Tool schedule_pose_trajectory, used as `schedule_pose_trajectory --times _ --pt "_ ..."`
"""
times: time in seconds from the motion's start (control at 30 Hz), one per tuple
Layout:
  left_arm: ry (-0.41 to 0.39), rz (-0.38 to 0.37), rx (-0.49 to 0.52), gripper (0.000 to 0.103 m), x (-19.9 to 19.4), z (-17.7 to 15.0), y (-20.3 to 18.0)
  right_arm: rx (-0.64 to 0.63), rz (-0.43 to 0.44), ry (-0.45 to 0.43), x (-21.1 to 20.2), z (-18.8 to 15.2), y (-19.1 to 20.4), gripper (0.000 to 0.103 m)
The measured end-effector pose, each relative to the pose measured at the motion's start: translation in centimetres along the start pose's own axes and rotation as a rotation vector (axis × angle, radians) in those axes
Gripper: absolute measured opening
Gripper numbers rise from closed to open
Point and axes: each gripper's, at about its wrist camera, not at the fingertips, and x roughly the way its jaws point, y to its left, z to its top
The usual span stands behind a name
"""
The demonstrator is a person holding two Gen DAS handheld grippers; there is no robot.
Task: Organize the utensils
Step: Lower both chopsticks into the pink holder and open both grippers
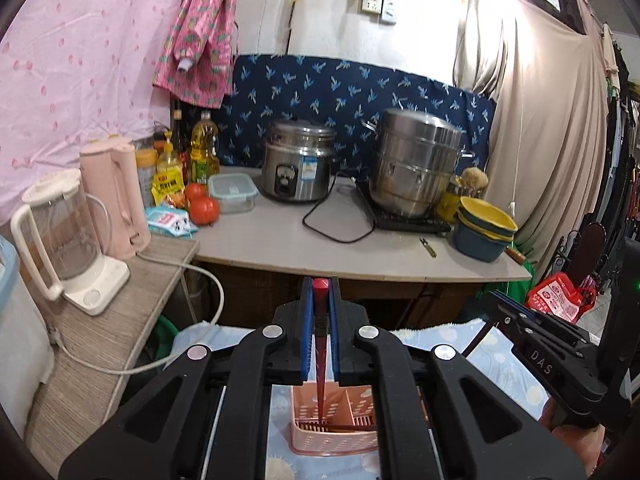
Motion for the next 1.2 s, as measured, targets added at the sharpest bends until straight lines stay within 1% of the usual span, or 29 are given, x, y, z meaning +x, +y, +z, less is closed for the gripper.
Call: schedule_pose_trajectory --times 0.1,0.13,0.17,0.2,0.23,0.27,0.4,0.57,0.73,0.83,0.93,1.07,1.2 --pt "0.024 0.006 -0.005 0.007 0.8 -1.2 0.1 -0.007 -0.004 0.036 1.0 -1.2 -0.3 0.007" --pt "0.025 0.011 -0.006 0.01 0.9 -1.4 0.1 -0.013 -0.012 0.039 1.1 -1.4 -0.3 0.009" --pt "0.031 0.021 -0.008 0.023 1.1 -1.6 0.2 -0.024 -0.022 0.034 1.0 -1.5 -0.1 0.017" --pt "0.032 0.028 -0.01 0.03 1.0 -1.7 0.2 -0.035 -0.035 0.027 0.8 -1.7 0.0 0.024" --pt "0.029 0.032 -0.013 0.041 0.9 -1.8 0.3 -0.042 -0.043 0.011 0.4 -1.7 0.1 0.039" --pt "0.023 0.04 -0.018 0.042 0.8 -2.0 0.3 -0.045 -0.046 -0.003 0.1 -1.7 0.2 0.046" --pt "0.024 0.04 -0.041 0.044 0.0 -2.2 0.9 -0.041 -0.042 -0.03 -1.6 -1.7 0.1 0.048" --pt "0.019 0.049 -0.031 0.044 -2.2 -2.9 0.9 -0.027 -0.034 -0.042 -4.5 -2.2 -0.4 0.048" --pt "0.025 0.074 -0.003 0.044 -5.0 -4.7 0.2 -0.013 -0.043 -0.021 -7.9 -4.6 -0.9 0.048" --pt "0.041 0.076 0.006 0.044 -6.8 -6.7 -0.2 -0.001 -0.044 0.005 -9.7 -6.5 -1.2 0.048" --pt "0.072 0.069 0.007 0.044 -8.2 -9.0 -0.4 -0.008 -0.063 0.031 -11.9 -9.2 -1.5 0.048" --pt "0.125 0.06 0.002 0.044 -9.8 -12.9 -0.6 -0.005 -0.074 0.084 -14.6 -13.5 -2.0 0.048" --pt "0.192 0.055 0.001 0.044 -11.1 -17.6 -1.1 0.009 -0.083 0.136 -16.5 -17.6 -2.3 0.048"
